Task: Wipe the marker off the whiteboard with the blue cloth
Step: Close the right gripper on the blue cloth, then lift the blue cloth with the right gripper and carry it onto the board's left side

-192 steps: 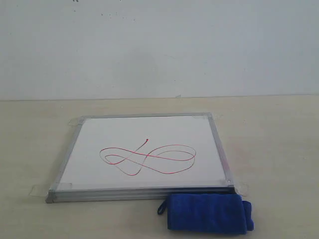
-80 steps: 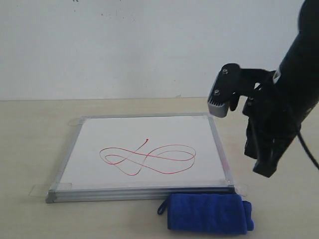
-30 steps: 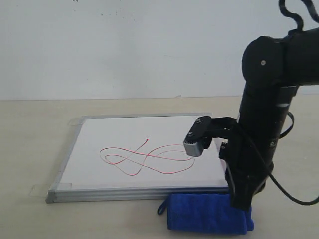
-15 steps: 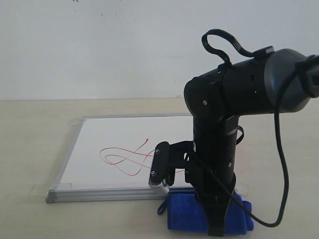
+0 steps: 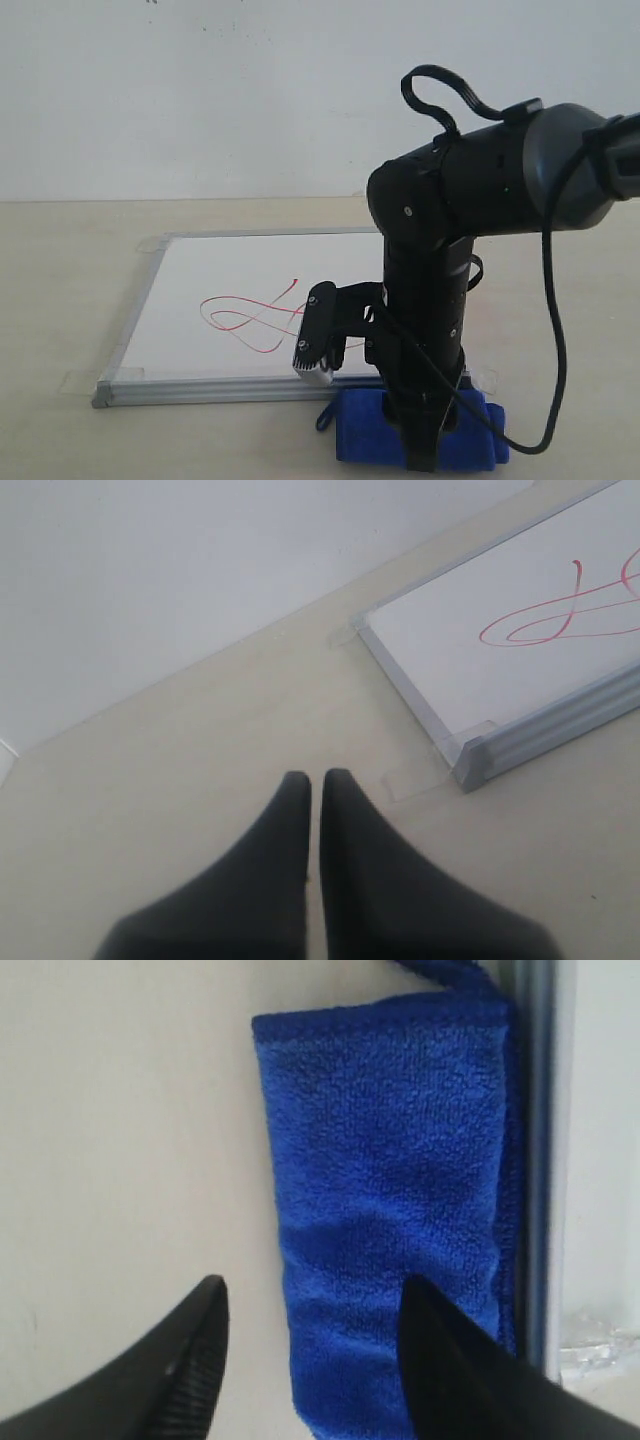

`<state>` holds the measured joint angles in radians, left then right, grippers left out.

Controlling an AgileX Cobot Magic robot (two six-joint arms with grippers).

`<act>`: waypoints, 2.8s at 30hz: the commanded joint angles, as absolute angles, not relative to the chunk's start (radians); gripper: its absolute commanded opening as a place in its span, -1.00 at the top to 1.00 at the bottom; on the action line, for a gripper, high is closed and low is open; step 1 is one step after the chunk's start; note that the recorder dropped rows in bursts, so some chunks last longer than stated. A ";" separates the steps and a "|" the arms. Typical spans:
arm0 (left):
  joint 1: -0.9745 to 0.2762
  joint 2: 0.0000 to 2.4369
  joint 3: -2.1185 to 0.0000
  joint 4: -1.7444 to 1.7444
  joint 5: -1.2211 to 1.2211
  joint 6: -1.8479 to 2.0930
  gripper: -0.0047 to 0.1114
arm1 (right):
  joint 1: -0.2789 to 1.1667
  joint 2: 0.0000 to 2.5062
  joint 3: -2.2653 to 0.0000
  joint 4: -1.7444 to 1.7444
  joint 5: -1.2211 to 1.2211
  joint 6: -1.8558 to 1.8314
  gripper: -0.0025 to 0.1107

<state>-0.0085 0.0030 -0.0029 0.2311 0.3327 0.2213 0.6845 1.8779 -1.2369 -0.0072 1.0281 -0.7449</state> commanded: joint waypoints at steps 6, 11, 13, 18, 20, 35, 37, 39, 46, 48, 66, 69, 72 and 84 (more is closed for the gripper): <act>-0.010 0.000 0.000 0.229 0.330 0.227 0.85 | 0.685 1.967 -1.243 -0.046 0.990 -0.703 0.02; -0.010 0.000 0.000 0.229 0.330 0.227 0.85 | 0.685 1.980 -1.243 -0.096 0.925 -0.662 0.02; -0.010 0.000 0.000 0.229 0.330 0.227 0.85 | 0.685 1.982 -1.243 -0.100 0.921 -0.648 0.02; -0.010 0.000 0.000 0.229 0.330 0.227 0.85 | 0.685 1.984 -1.243 -0.111 0.892 -0.632 0.02; -0.010 0.000 0.000 0.229 0.330 0.227 0.85 | 0.685 1.990 -1.243 -0.110 0.883 -0.629 0.02; -0.010 0.000 0.000 0.229 0.330 0.227 0.85 | 0.685 2.013 -1.243 -0.118 0.886 -0.600 0.79; -0.010 0.000 0.000 0.229 0.330 0.227 0.85 | 0.685 2.013 -1.243 -0.118 0.887 -0.598 0.95; -0.010 0.000 0.000 0.229 0.330 0.227 0.85 | 0.685 2.013 -1.243 -0.118 0.897 -0.598 0.96; -0.010 0.000 0.000 0.229 0.330 0.227 0.85 | 0.685 1.950 -1.243 -0.118 0.980 -0.637 0.96; -0.010 0.000 0.000 0.229 0.330 0.227 0.85 | 0.685 1.894 -1.243 -0.118 0.982 -0.637 0.96; -0.010 0.000 0.000 0.229 0.330 0.227 0.85 | 0.685 1.666 -1.243 0.036 0.731 -0.619 0.96; -0.010 0.000 0.000 0.229 0.330 0.227 0.85 | 0.685 1.691 -1.246 0.177 0.590 -0.619 0.96; -0.010 0.000 0.000 0.229 0.330 0.227 0.85 | 0.685 1.741 -1.274 0.316 0.552 -0.631 0.96; -0.010 0.000 0.000 0.229 0.330 0.227 0.85 | 0.708 2.080 -1.695 0.409 0.708 -0.424 0.96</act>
<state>-0.0085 0.0030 -0.0029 0.2311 0.3327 0.2213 0.7080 2.0177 -1.5844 0.3895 0.7033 -0.5710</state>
